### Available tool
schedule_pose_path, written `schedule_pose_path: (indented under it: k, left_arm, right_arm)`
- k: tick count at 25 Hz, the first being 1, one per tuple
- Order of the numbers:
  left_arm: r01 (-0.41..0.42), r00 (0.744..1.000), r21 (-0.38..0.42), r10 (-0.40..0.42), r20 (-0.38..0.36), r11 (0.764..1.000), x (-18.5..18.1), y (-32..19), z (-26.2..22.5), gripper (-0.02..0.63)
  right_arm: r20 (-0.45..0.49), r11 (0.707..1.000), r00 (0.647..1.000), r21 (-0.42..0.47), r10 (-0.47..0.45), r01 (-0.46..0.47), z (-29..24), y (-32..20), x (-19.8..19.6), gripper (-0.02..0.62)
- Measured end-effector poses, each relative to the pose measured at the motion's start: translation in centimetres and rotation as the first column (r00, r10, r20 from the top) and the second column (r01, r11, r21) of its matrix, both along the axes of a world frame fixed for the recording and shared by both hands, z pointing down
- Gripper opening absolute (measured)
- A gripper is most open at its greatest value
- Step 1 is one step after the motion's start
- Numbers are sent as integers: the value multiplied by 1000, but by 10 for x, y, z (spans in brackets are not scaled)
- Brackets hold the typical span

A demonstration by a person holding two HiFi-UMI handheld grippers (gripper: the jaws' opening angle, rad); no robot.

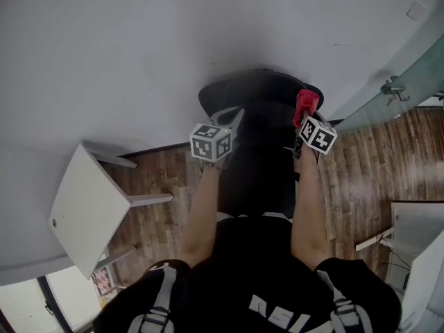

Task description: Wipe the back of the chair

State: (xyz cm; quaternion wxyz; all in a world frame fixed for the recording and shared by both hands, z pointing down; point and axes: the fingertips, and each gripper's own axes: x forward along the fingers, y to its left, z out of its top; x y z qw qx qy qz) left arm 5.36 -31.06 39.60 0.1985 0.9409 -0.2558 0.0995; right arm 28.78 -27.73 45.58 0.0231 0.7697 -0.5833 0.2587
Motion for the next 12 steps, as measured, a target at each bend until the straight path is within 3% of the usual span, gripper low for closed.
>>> schedule_pose_path:
  k: [12]
  left_arm:
    - [0,1000,5,0,8,1000,-6,14,-1,25]
  right_arm:
    - [10,1000,1000,2,-2,2,-2,16,-5,77]
